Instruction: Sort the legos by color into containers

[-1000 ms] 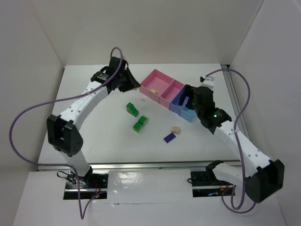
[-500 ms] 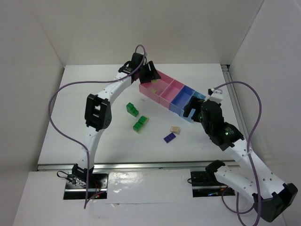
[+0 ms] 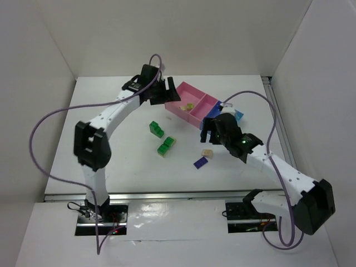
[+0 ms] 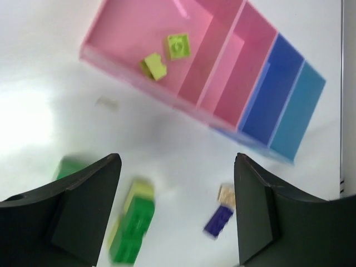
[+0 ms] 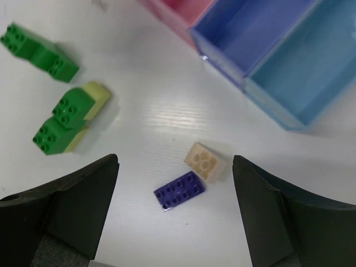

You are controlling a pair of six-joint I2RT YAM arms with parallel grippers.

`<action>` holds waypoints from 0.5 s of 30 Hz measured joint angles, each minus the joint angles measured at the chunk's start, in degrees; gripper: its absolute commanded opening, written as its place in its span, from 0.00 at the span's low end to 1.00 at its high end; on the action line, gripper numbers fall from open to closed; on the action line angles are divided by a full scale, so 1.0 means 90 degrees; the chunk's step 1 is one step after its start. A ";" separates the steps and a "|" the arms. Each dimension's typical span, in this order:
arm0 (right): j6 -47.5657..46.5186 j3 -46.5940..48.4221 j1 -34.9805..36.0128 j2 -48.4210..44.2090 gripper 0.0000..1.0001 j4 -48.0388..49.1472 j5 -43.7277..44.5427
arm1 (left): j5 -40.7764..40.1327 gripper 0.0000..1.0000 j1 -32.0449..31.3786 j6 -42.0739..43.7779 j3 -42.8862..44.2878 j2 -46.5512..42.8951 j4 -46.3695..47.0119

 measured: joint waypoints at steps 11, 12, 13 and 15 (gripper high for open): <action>0.0046 0.1290 0.1239 0.2482 0.83 0.0068 -0.0359 | -0.0916 0.87 0.0333 0.0925 -0.3186 -0.3002 -0.0272; 0.0141 0.1292 0.1200 0.2509 0.83 -0.0049 -0.0277 | -0.0916 0.87 0.0221 0.1005 -0.3432 -0.2973 -0.0355; 0.0248 0.1290 0.1146 0.2514 0.83 -0.0165 -0.0204 | -0.0906 0.87 0.0119 0.1039 -0.3667 -0.2958 -0.0427; 0.0500 0.1282 0.0993 0.2501 0.83 -0.0398 0.0000 | -0.0840 0.87 -0.0056 0.1064 -0.4002 -0.2948 -0.0544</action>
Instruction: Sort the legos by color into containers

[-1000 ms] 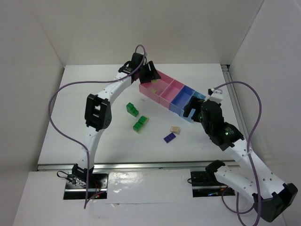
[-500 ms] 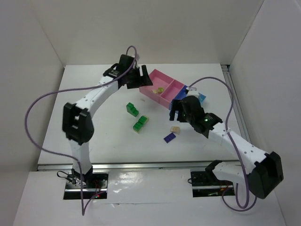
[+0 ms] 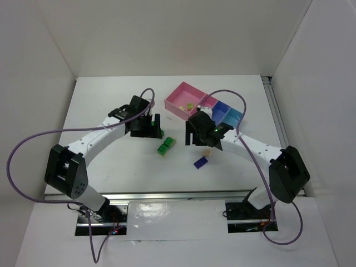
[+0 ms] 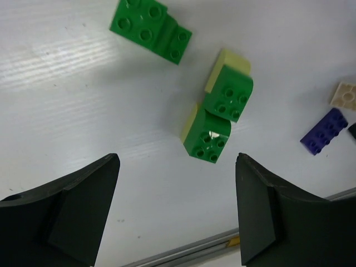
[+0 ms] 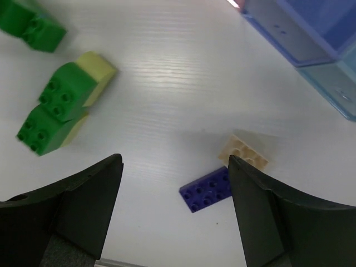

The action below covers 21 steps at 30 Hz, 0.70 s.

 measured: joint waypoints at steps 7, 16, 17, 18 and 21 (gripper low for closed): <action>0.0753 -0.0828 -0.0945 -0.0454 0.83 -0.0389 -0.0053 | 0.0175 0.87 -0.0177 -0.0002 -0.0175 0.0022 0.0063; 0.1302 -0.1880 -0.1749 -0.0668 0.70 0.0104 -0.1168 | 0.0114 0.87 -0.0376 -0.0058 -0.0158 0.0129 0.0245; 0.1324 -0.1911 -0.1792 -0.0627 0.70 0.0168 -0.1239 | 0.0085 0.87 -0.0410 -0.0058 -0.0158 0.0129 0.0240; 0.1353 -0.1933 -0.1824 -0.0578 0.68 0.0260 -0.1316 | 0.0019 0.87 -0.0435 -0.0058 -0.0155 0.0129 0.0240; 0.1375 -0.1977 -0.1853 -0.0469 0.61 0.0639 -0.1455 | -0.0148 0.87 -0.0542 -0.0053 -0.0155 0.0129 0.0228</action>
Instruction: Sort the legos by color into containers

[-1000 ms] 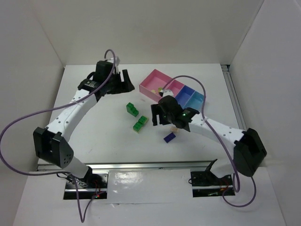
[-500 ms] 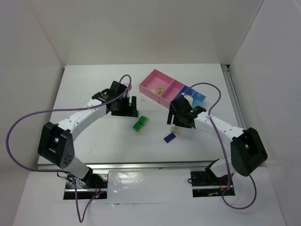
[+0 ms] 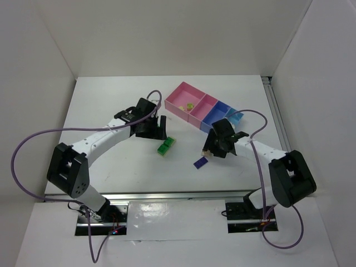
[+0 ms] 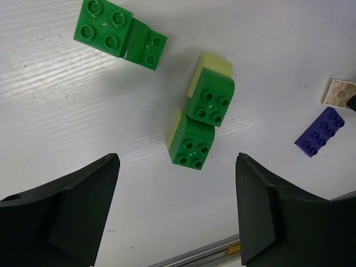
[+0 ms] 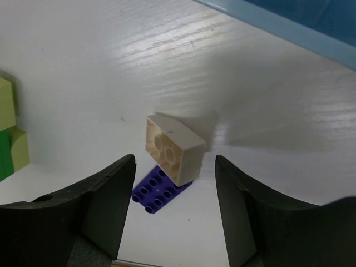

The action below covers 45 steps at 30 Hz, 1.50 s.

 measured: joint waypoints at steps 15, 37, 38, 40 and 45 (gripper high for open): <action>-0.0034 -0.0019 0.0044 0.0277 0.43 0.0379 -0.0151 | -0.0340 0.87 -0.0410 0.0000 0.0189 0.0041 -0.0117; -0.1197 0.2635 -0.0476 0.0447 0.19 -0.0063 0.0879 | -0.0653 0.89 -0.0527 -0.0160 0.0289 0.0138 -0.0151; -0.1260 0.2778 -0.0580 0.0571 0.21 -0.0049 0.0928 | -0.0665 0.89 -0.0537 -0.0170 0.0296 0.0138 -0.0165; -0.1355 0.2987 -0.0804 0.0840 0.23 -0.0053 0.1008 | -0.0678 0.89 -0.0561 -0.0192 0.0313 0.0138 -0.0187; -0.1513 0.3191 -0.1217 0.1409 0.55 -0.0078 0.0998 | -0.0750 0.90 -0.0573 -0.0236 0.0323 0.0138 -0.0245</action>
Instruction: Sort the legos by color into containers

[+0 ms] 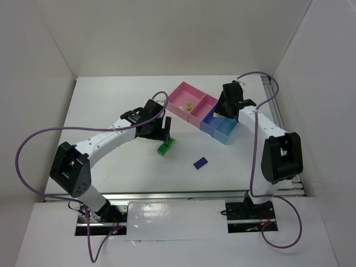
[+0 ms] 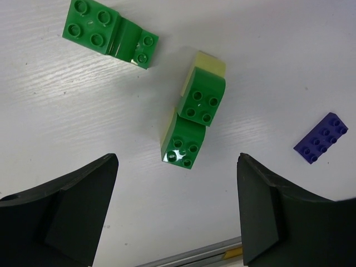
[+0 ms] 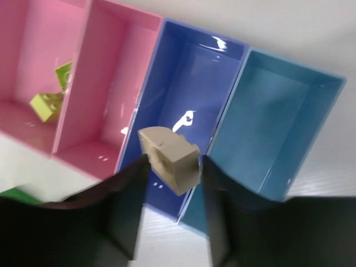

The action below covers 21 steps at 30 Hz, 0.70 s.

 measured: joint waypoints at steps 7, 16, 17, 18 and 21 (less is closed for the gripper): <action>-0.0316 0.0282 -0.0136 0.0279 0.66 -0.0070 -0.0092 | -0.0238 0.90 0.0002 -0.0100 0.0000 0.0000 -0.0199; -0.0129 -0.1188 0.1139 -0.1540 0.81 -0.0454 -0.0015 | -0.0425 0.90 0.0000 -0.0097 0.0340 0.0087 -0.0328; 0.0017 -0.1411 0.1447 -0.1734 0.83 -0.0559 -0.0034 | -0.0425 0.90 0.0000 -0.0100 0.0389 0.0129 -0.0321; 0.0211 -0.1639 0.1773 -0.1877 0.85 -0.0634 -0.0034 | -0.0427 0.90 0.0000 -0.0097 0.0425 0.0177 -0.0323; 0.0831 -0.2314 0.2489 -0.2076 0.86 -0.0845 -0.0206 | -0.0432 0.90 0.0000 -0.0090 0.0471 0.0296 -0.0328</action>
